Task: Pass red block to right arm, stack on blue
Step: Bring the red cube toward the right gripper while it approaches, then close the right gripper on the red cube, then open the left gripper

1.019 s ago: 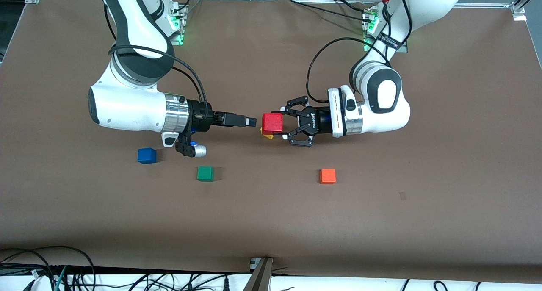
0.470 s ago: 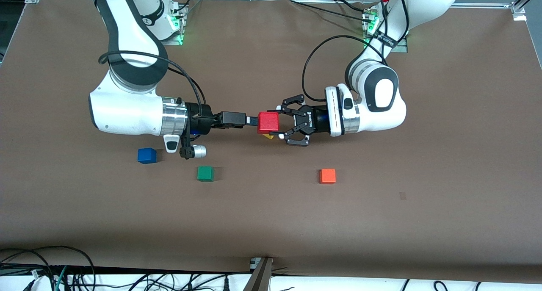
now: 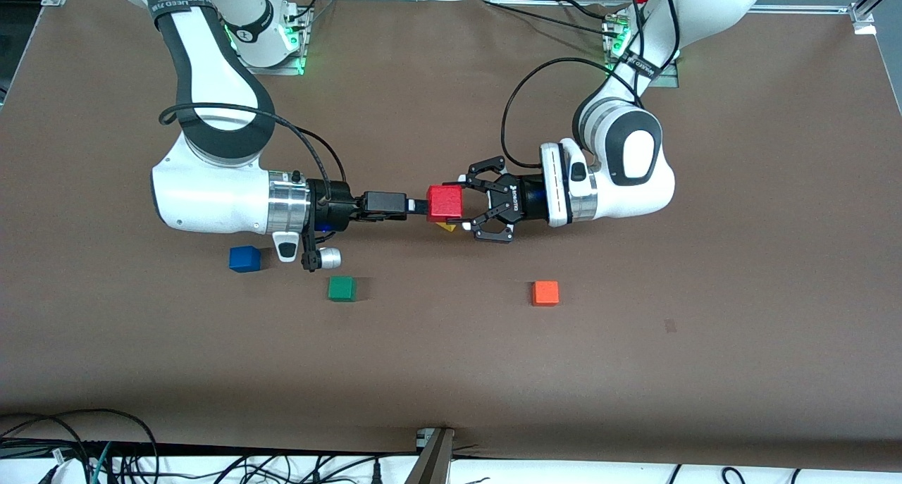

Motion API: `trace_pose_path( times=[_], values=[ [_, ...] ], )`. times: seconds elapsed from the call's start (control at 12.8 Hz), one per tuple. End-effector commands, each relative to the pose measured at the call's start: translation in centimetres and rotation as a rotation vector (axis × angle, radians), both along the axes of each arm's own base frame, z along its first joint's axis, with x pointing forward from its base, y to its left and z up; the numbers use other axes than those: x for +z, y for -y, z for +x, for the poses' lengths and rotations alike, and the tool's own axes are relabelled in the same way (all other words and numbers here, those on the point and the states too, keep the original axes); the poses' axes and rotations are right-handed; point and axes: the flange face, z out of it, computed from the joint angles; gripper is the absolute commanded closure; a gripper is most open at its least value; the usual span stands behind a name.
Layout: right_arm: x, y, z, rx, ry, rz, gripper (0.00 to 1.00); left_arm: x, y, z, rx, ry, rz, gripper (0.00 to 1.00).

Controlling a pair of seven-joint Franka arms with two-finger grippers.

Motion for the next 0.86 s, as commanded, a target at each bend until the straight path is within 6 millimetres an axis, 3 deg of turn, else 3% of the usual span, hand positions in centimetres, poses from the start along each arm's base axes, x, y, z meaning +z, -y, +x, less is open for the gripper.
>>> trace_pose_path(
  times=[0.0,0.63,0.78],
  values=[
    [0.1,-0.2,0.0,-0.002,0.009,0.029,0.0,0.6,0.5,0.2,0.023,0.017,-0.021,1.0],
    [1.1,-1.4,-0.1,-0.038,0.014,0.073,0.0,0.9,0.7,0.2,0.02,0.013,-0.027,1.0],
    [1.0,-1.8,-0.2,-0.049,0.02,0.069,0.0,1.7,0.7,0.7,0.025,0.028,-0.037,1.0]
  ],
)
